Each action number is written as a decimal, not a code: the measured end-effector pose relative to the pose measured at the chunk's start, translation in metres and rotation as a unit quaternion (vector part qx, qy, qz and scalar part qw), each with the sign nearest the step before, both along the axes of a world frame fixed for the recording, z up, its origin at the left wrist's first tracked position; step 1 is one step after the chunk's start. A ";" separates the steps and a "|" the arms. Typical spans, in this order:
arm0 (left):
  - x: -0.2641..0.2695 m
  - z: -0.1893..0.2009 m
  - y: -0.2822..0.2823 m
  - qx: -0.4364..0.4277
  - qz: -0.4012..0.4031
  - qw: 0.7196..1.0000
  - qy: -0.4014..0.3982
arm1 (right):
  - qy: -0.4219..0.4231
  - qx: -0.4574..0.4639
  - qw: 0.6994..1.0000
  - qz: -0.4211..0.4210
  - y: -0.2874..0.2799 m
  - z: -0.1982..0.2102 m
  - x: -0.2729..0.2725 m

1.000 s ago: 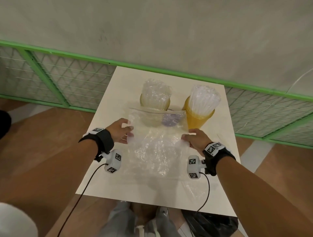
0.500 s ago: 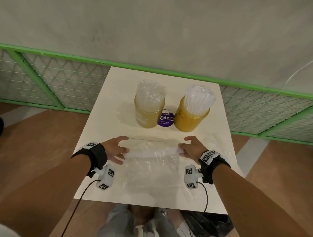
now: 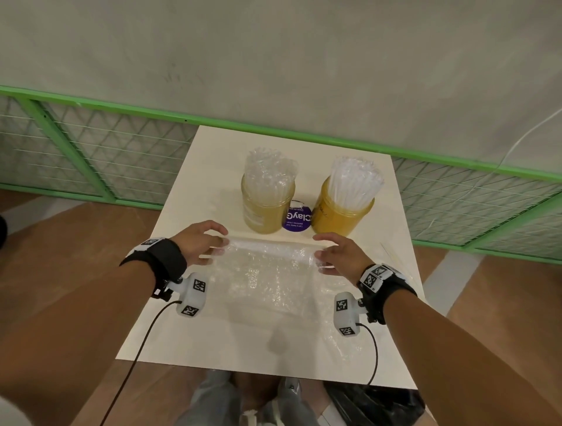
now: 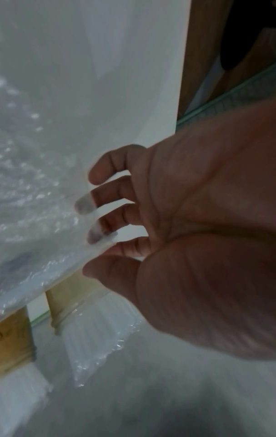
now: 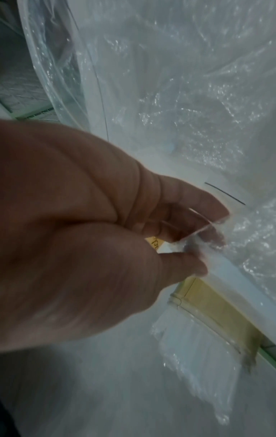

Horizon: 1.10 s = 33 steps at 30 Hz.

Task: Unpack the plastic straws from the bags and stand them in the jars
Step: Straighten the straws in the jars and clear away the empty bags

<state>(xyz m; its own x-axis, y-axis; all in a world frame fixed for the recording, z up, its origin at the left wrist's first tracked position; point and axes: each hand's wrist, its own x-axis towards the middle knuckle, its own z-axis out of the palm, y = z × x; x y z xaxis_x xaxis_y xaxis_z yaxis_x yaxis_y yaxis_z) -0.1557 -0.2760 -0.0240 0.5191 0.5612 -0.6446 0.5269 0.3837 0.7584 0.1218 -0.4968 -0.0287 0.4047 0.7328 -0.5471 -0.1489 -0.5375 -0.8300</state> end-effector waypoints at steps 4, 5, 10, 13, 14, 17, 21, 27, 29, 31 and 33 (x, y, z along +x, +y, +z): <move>0.000 -0.003 -0.006 0.004 0.003 0.999 -0.046 | -0.014 0.029 0.998 -0.053 0.001 -0.001 0.002; 0.000 -0.005 -0.008 0.009 0.000 0.999 -0.049 | -0.025 0.031 0.997 -0.064 0.000 -0.001 0.003; -0.001 -0.008 -0.010 0.008 -0.029 0.997 -0.064 | -0.063 0.034 0.995 -0.076 -0.004 -0.003 0.011; -0.003 -0.012 -0.009 0.025 -0.049 0.998 -0.043 | -0.067 0.024 0.995 -0.067 -0.005 -0.002 0.010; -0.002 -0.011 -0.009 0.031 -0.055 0.997 -0.034 | -0.060 0.023 0.996 -0.060 -0.005 0.000 0.009; -0.001 -0.011 -0.008 0.082 -0.070 0.994 0.009 | -0.047 0.003 0.998 -0.031 -0.002 0.002 0.004; -0.001 -0.014 0.000 0.197 -0.131 0.967 0.096 | -0.192 -0.047 0.979 0.060 0.004 -0.002 0.009; 0.001 -0.007 0.008 0.271 -0.097 0.951 0.114 | -0.320 -0.066 0.941 0.085 0.006 -0.004 0.012; 0.003 -0.003 0.010 0.292 -0.107 0.944 0.108 | -0.335 -0.096 0.933 0.090 0.006 -0.003 0.012; 0.008 0.005 0.010 0.324 -0.120 0.933 0.103 | -0.358 -0.144 0.916 0.108 0.007 -0.001 0.013; 0.017 0.014 0.007 0.327 -0.128 0.934 0.063 | -0.374 -0.173 0.900 0.142 0.010 -0.001 0.013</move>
